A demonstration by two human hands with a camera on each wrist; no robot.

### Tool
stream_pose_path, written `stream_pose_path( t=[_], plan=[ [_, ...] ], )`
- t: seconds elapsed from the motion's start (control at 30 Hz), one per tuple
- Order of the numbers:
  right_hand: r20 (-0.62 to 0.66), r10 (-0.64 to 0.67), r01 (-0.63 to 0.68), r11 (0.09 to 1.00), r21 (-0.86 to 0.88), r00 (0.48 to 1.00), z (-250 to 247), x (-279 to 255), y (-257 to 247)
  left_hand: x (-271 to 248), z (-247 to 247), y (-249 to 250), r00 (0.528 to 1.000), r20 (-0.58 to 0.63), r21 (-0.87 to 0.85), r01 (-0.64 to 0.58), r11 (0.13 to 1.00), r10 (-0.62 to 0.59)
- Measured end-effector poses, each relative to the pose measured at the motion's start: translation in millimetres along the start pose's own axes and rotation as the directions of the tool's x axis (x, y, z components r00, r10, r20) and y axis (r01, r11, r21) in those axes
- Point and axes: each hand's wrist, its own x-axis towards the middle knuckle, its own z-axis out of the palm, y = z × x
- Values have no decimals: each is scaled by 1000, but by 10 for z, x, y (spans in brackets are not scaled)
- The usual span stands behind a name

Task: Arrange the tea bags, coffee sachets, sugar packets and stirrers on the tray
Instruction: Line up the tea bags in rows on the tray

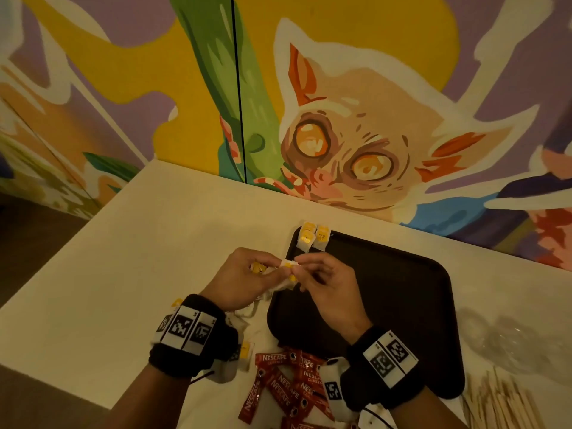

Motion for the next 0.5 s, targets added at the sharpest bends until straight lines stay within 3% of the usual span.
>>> stream_pose_path(
  t=[0.1,0.17,0.33,0.5],
  plan=[
    [47,36,-35,999,-8,998,-12,4,62,63,81,-2,994,-102,-95,-50,994,41],
    [48,57,-55,997,-48,997,-38,28,104,113,158,-23,987,-158,-174,-28,984,0],
    [-84,185,-192,977,-95,979,-178,269,299,214,257,-213,959,-253,-215,71,974,-126],
    [-238,340,-395,884,-249,910,-451,753,704,237,227,-372,914,-298,-283,192,940,-276]
  ],
)
